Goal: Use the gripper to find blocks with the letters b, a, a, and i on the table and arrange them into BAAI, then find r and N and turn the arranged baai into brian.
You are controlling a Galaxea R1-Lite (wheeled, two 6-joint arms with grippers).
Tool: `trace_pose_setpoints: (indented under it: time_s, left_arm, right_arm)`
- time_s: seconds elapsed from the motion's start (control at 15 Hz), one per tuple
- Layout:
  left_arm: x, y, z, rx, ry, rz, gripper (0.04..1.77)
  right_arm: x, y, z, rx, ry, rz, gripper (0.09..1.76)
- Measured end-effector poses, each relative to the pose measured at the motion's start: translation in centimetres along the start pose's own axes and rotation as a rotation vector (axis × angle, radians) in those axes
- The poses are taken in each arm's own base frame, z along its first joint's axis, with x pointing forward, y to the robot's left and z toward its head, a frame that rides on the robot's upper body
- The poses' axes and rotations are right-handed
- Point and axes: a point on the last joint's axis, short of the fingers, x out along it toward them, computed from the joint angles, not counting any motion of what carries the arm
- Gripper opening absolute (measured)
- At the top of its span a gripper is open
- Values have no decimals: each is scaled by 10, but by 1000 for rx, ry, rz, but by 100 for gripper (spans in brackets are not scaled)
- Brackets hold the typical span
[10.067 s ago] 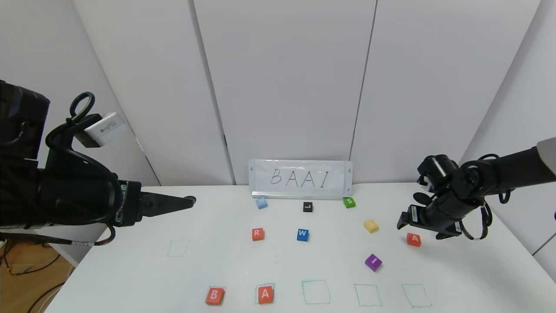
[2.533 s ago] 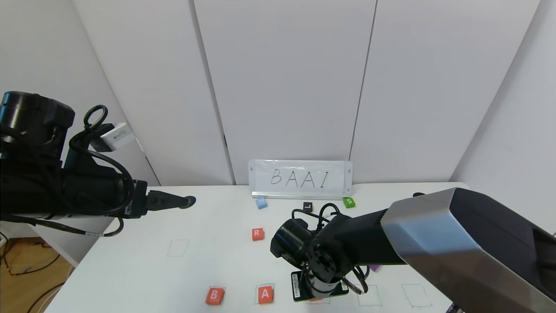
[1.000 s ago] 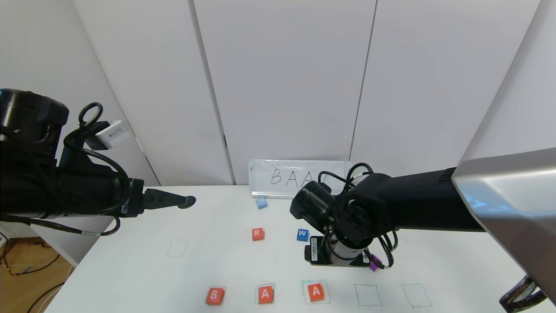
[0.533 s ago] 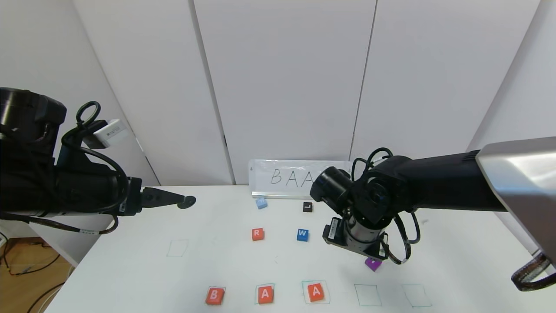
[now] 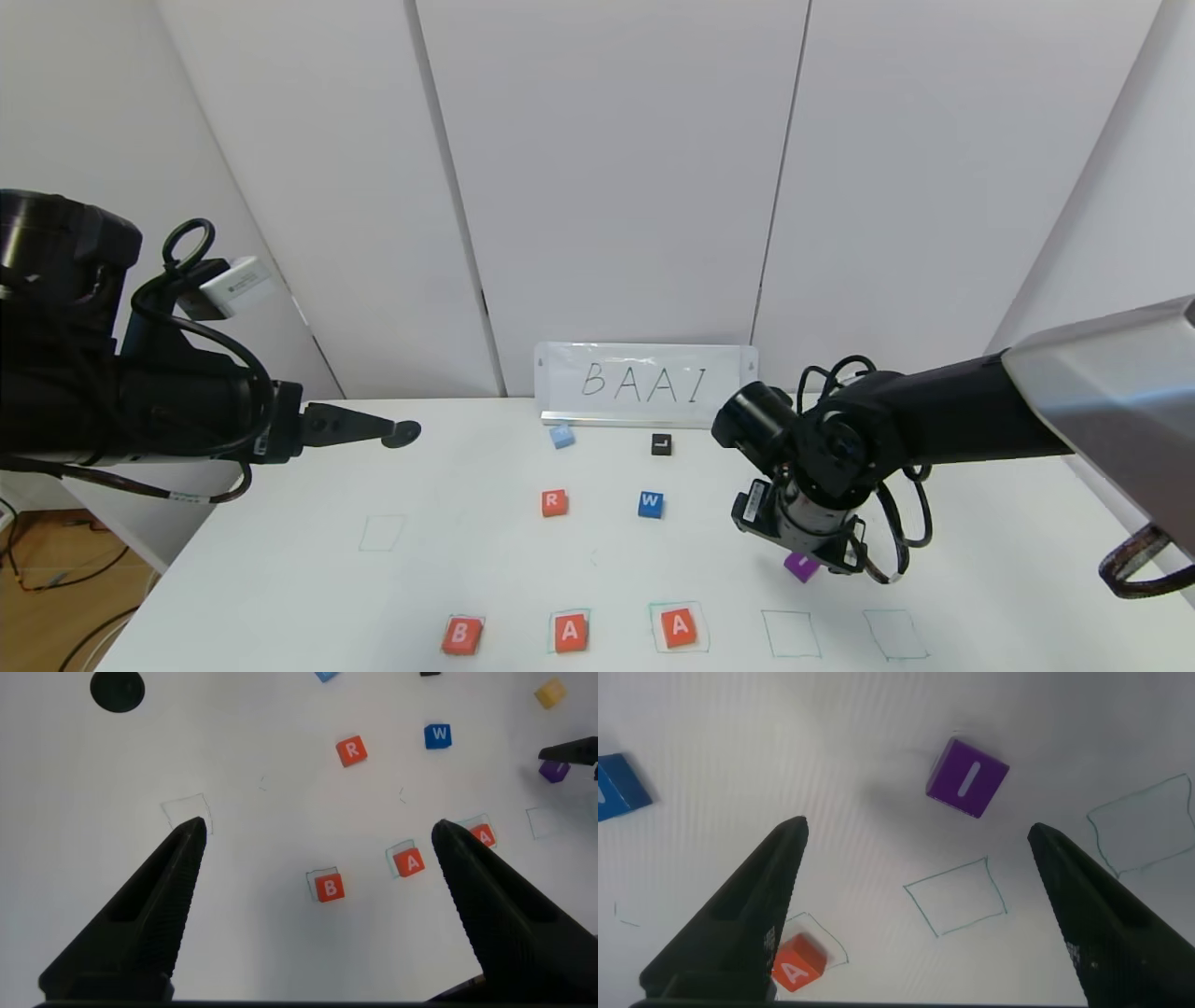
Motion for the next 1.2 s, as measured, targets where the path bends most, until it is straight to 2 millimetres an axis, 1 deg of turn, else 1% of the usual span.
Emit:
trace_pose_setpoints:
  time_s: [0.2, 0.33, 0.8, 1.2]
  left_arm:
    - [1, 0, 0, 0, 2, 0, 172]
    - [1, 0, 0, 0, 1, 0, 172]
    - [2, 0, 0, -1, 3, 0, 172]
    - [3, 1, 0, -1, 4, -1, 172]
  right_arm:
    - [15, -8, 6, 30, 1, -16, 170]
    - [21, -12, 9, 80, -1, -26, 170]
    - [33, -19, 16, 168, 1, -51, 170]
    - [40, -18, 14, 194, 8, -63, 171]
